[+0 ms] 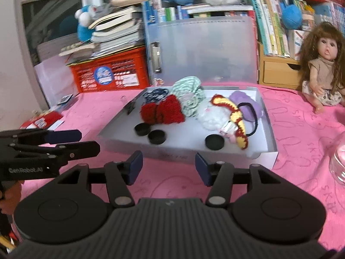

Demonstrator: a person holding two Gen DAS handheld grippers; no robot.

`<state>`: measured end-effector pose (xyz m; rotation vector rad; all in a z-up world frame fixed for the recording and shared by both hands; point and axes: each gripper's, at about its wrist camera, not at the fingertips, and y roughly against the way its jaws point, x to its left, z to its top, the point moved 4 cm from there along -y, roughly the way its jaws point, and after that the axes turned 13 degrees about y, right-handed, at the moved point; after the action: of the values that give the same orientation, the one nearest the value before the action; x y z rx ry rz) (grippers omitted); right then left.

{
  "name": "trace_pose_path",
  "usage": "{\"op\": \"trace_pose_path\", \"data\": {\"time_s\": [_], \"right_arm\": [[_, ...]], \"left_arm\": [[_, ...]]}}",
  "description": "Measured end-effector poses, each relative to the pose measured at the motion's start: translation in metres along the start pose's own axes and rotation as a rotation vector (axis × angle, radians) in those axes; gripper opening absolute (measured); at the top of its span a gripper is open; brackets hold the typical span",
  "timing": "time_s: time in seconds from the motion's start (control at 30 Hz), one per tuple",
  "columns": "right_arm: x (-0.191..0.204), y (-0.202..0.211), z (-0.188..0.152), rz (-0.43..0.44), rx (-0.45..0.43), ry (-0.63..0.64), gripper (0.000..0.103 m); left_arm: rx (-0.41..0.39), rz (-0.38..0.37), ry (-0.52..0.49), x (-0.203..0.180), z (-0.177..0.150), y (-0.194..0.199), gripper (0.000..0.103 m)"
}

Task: Organize objects
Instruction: 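Grasp the pink translucent bow with the left gripper while the right grasps a black cap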

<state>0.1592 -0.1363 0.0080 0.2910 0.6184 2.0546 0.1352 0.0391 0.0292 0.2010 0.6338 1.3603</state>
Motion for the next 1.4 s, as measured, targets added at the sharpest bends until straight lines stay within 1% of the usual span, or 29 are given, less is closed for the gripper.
{"op": "trace_pose_path", "data": {"time_s": [0.13, 0.23, 0.43, 0.67, 0.87, 1.13, 1.23, 1.4], "right_arm": [[0.012, 0.008, -0.007, 0.033, 0.001, 0.024, 0.07], [0.02, 0.012, -0.011, 0.059, 0.007, 0.034, 0.071], [0.036, 0.015, -0.023, 0.083, 0.024, 0.067, 0.073], [0.047, 0.013, -0.037, 0.093, 0.058, 0.094, 0.073], [0.05, 0.012, -0.04, 0.112, 0.058, 0.074, 0.073], [0.06, 0.005, -0.047, 0.107, 0.074, 0.111, 0.073], [0.061, 0.004, -0.048, 0.103, 0.078, 0.115, 0.073], [0.062, 0.002, -0.049, 0.096, 0.079, 0.123, 0.073]], "left_arm": [[0.006, -0.032, -0.024, 0.0, -0.016, 0.023, 0.068], [0.008, -0.041, -0.047, -0.001, -0.027, 0.037, 0.07], [0.032, -0.073, -0.073, -0.004, -0.049, 0.055, 0.072], [0.083, -0.093, -0.086, -0.005, -0.075, 0.063, 0.071], [0.119, -0.095, -0.079, -0.002, -0.088, 0.062, 0.065], [0.147, -0.108, -0.08, -0.003, -0.095, 0.061, 0.048], [0.155, -0.111, -0.082, -0.004, -0.097, 0.06, 0.045], [0.161, -0.113, -0.085, -0.005, -0.1, 0.06, 0.042]]}}
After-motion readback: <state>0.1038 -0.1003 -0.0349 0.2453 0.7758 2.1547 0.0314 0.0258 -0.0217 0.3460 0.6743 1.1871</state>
